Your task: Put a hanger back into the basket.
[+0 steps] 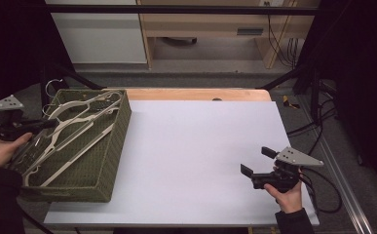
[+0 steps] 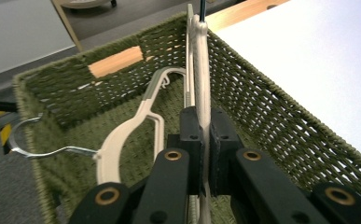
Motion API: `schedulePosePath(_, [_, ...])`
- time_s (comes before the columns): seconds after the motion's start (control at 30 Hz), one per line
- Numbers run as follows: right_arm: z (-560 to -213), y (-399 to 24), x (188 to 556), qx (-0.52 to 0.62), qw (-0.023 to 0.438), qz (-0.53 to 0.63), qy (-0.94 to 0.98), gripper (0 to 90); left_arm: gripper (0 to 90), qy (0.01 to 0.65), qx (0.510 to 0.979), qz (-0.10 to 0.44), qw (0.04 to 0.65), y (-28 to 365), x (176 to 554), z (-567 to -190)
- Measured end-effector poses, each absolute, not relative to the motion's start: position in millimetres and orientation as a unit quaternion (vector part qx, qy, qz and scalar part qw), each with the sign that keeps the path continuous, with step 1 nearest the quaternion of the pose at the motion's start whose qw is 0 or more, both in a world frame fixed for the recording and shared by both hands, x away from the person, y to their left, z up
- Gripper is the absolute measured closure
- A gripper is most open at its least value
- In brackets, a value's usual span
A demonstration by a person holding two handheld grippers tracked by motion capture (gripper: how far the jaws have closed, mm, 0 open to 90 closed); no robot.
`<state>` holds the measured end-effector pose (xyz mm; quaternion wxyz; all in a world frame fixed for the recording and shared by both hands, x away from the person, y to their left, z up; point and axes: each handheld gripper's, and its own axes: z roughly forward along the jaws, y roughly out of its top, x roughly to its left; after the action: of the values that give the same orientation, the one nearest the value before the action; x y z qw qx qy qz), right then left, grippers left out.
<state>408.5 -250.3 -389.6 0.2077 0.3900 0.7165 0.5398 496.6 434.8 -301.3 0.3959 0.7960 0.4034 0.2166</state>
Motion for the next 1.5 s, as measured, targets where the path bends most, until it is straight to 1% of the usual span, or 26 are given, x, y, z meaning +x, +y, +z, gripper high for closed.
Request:
schedulePosePath(0.13, [-390.6,-249.1,409.0,0.389,0.206,0.538,0.719,0.7,86.2,0.419,0.791,0.205,0.397,429.3,502.1,-314.4])
schedulePosePath(0.37, [-390.7,-248.7,408.8,0.388,0.205,0.538,0.719,0.8,86.2,0.446,0.784,0.174,0.395,429.8,504.9,-346.9])
schedulePosePath(0.5, [-391.1,-248.1,409.4,0.39,0.205,0.538,0.719,0.9,86.1,0.466,0.776,0.157,0.394,433.4,505.6,-359.4])
schedulePosePath(0.57, [-391.5,-247.6,409.5,0.39,0.205,0.537,0.72,0.9,85.8,0.479,0.769,0.161,0.392,433.8,506.9,-360.7])
schedulePosePath(0.77, [-393.4,-245.5,410.4,0.387,0.203,0.534,0.724,0.9,83.0,0.519,0.746,0.196,0.367,435.7,508.4,-363.7])
schedulePosePath(0.83, [-393.8,-244.4,410.5,0.391,0.2,0.535,0.722,1.0,79.7,0.532,0.743,0.206,0.351,438.6,508.6,-364.7])
schedulePosePath(1.03, [-395.2,-243.6,411.6,0.387,0.2,0.533,0.725,1.1,64.6,0.557,0.731,0.221,0.327,447.6,505.5,-370.0])
schedulePosePath(1.1, [-395.7,-242.6,412.0,0.388,0.201,0.533,0.724,1.1,61.8,0.559,0.731,0.224,0.321,449.4,503.3,-371.2])
schedulePosePath(1.17, [-396.2,-242.3,412.2,0.388,0.2,0.531,0.726,1.1,60.3,0.558,0.728,0.223,0.329,450.9,500.1,-370.2])
schedulePosePath(1.33, [-396.8,-241.0,412.7,0.392,0.2,0.531,0.724,1.1,55.5,0.544,0.72,0.245,0.354,445.5,488.2,-358.6])
schedulePosePath(1.43, [-396.4,-241.5,412.2,0.392,0.2,0.531,0.724,1.1,51.0,0.527,0.716,0.257,0.379,438.5,477.9,-347.9])
schedulePosePath(1.5, [-395.9,-242.9,412.0,0.389,0.203,0.531,0.725,1.0,46.5,0.51,0.716,0.267,0.396,431.0,470.5,-341.1])
